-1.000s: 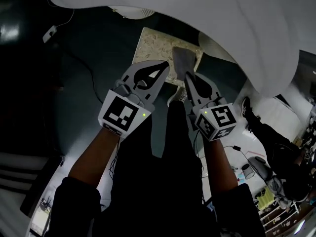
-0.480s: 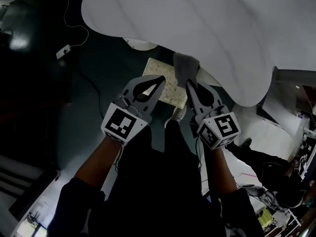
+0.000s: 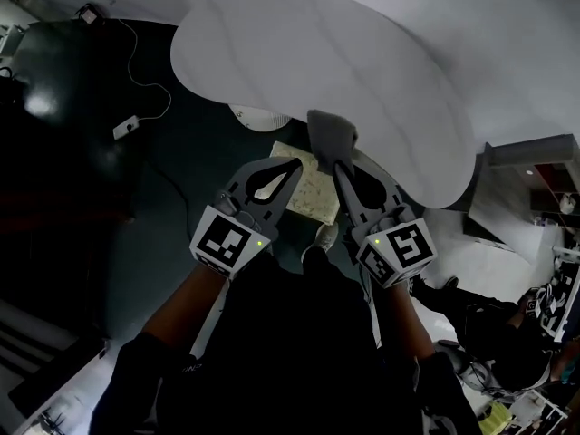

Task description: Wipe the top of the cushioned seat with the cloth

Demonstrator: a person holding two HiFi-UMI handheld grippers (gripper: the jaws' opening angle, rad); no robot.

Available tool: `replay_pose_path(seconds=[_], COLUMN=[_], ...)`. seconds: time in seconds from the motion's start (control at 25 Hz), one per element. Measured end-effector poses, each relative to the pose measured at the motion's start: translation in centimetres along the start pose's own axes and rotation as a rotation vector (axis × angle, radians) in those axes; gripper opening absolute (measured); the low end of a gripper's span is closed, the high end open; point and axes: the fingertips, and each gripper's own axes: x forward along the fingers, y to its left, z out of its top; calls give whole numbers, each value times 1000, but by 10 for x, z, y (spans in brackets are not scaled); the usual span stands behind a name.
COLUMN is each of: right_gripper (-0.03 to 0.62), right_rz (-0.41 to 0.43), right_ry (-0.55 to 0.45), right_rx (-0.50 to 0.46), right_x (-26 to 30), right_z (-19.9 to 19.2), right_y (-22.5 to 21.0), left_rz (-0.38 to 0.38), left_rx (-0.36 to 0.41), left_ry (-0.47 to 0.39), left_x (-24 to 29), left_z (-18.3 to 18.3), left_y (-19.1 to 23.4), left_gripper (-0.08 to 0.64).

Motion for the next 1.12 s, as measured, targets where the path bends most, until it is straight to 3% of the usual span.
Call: replay_pose_path(seconds=[0.36,1.12], right_gripper=[32,32], right_rz=[-6,16], right_ry=[-23,-39], right_rx=[-37,-69], right_x=[-3,11], right_z=[28,44], right_y=[7,8], left_rz=[-10,13], left_rx=[18,25], left_ry=[-44,-61], left_x=[-3,0], left_z=[31,39], left_y=[5,25], left_gripper=[8,8])
